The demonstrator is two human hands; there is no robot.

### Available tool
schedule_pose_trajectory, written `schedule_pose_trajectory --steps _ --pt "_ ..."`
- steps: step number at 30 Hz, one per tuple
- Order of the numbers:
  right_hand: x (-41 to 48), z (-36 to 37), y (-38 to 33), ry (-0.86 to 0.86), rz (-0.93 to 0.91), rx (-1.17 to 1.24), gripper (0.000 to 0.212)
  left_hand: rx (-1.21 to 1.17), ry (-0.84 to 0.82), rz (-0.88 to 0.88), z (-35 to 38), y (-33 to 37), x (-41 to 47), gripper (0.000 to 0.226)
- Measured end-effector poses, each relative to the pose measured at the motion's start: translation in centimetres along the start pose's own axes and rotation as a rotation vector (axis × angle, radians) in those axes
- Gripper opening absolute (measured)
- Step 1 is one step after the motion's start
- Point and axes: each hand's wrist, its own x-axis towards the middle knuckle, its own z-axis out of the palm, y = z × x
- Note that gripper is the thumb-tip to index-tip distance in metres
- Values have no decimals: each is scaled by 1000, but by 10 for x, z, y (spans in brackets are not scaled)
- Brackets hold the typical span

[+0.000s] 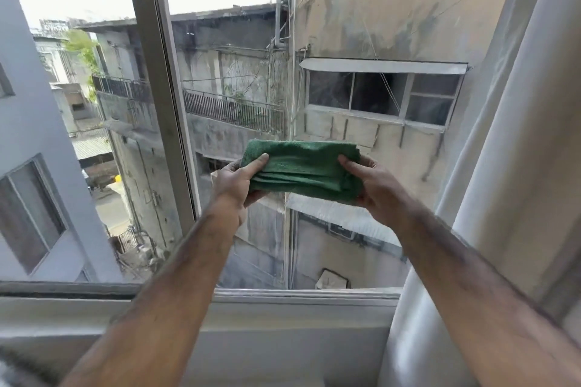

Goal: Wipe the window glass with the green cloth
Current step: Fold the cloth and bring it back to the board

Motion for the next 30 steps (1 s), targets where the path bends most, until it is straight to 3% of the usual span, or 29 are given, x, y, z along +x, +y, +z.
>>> schedule_pose_trajectory --steps 4,9,16,22,30 --pt "-19 -10 70 -28 183 19 12 52 17 -72 -36 -61 -14 15" --pt "-49 -22 159 -93 378 19 45 84 79 -190 -81 -134 -35 15" --pt "-93 -31 279 16 604 56 35 185 85 -377 -148 -241 -61 5" --pt "-138 -44 408 43 754 61 38 311 40 -543 -212 -344 -83 37" --pt "-201 -46 560 88 937 19 31 583 -8 -651 -282 -468 -101 37"
